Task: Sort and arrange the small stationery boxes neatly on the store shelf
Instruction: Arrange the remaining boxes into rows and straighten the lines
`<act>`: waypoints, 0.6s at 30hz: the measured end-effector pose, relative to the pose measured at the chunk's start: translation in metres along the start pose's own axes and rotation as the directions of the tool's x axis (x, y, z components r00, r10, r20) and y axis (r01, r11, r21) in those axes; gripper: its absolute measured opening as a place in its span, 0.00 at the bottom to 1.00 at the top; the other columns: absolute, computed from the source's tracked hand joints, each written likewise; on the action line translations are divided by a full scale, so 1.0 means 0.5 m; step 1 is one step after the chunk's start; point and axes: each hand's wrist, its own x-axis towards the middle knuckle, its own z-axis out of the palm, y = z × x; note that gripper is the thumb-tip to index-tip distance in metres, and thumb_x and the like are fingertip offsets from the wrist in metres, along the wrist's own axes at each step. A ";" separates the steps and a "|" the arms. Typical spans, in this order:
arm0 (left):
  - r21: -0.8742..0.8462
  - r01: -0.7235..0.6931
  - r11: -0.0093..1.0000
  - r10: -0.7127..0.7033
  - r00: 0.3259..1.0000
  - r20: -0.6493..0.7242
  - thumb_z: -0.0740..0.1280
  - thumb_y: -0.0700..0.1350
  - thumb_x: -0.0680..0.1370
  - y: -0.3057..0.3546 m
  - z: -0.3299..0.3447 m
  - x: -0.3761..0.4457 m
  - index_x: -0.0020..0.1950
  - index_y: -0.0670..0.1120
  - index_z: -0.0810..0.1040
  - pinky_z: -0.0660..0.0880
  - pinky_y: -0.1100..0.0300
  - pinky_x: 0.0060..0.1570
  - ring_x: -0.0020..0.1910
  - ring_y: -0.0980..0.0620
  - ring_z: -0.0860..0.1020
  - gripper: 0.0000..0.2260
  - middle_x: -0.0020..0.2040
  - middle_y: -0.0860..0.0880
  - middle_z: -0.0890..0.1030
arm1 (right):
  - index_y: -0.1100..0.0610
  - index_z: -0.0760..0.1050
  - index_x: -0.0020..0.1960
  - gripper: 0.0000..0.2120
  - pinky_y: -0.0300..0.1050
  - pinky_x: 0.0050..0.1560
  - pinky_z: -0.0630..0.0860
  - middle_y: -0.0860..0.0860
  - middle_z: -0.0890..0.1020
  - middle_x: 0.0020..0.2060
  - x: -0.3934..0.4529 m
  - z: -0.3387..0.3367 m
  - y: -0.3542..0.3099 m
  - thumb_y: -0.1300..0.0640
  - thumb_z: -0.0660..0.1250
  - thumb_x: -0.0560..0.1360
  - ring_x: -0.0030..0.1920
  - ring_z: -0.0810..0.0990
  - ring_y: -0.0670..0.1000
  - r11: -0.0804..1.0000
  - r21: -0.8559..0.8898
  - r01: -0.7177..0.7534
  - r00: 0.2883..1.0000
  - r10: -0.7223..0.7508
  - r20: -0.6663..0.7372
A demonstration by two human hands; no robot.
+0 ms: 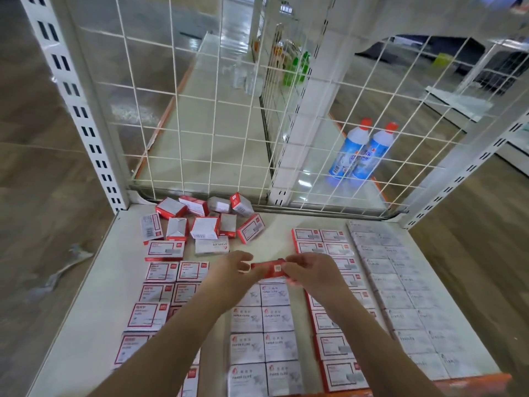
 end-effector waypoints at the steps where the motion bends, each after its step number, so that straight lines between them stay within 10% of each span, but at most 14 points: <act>1: -0.057 0.050 0.997 -0.050 0.999 -0.001 0.63 0.55 0.77 0.002 -0.004 0.001 0.59 0.45 0.75 0.74 0.59 0.48 0.47 0.53 0.78 0.17 0.51 0.50 0.80 | 0.60 0.79 0.54 0.12 0.42 0.52 0.77 0.51 0.83 0.42 -0.002 -0.001 0.000 0.59 0.68 0.72 0.44 0.81 0.48 1.000 -0.005 0.017 1.000 -0.017 -0.011; 6: -0.498 0.294 0.816 -0.303 0.951 0.065 0.62 0.46 0.80 0.012 -0.014 0.007 0.42 0.40 0.77 0.74 0.60 0.32 0.27 0.51 0.78 0.12 0.30 0.45 0.82 | 0.57 0.77 0.58 0.16 0.30 0.48 0.76 0.45 0.82 0.45 -0.006 0.018 0.009 0.63 0.69 0.70 0.45 0.81 0.40 0.984 0.030 0.174 0.985 -0.175 0.010; 12: -0.632 0.296 0.716 -0.299 0.948 0.106 0.66 0.37 0.76 0.011 -0.040 -0.005 0.49 0.37 0.77 0.75 0.61 0.31 0.36 0.48 0.81 0.04 0.40 0.41 0.84 | 0.40 0.72 0.50 0.23 0.28 0.53 0.72 0.38 0.79 0.48 -0.006 0.022 0.023 0.67 0.70 0.69 0.51 0.78 0.34 0.953 0.088 0.291 0.950 -0.298 0.090; 18: -0.566 0.292 0.771 -0.283 0.953 0.106 0.65 0.34 0.76 0.013 -0.039 -0.008 0.48 0.40 0.76 0.78 0.60 0.40 0.42 0.48 0.81 0.03 0.45 0.42 0.83 | 0.45 0.74 0.53 0.22 0.35 0.58 0.74 0.46 0.81 0.51 0.002 0.019 0.046 0.68 0.71 0.68 0.54 0.79 0.43 0.952 0.195 0.237 0.954 -0.266 0.137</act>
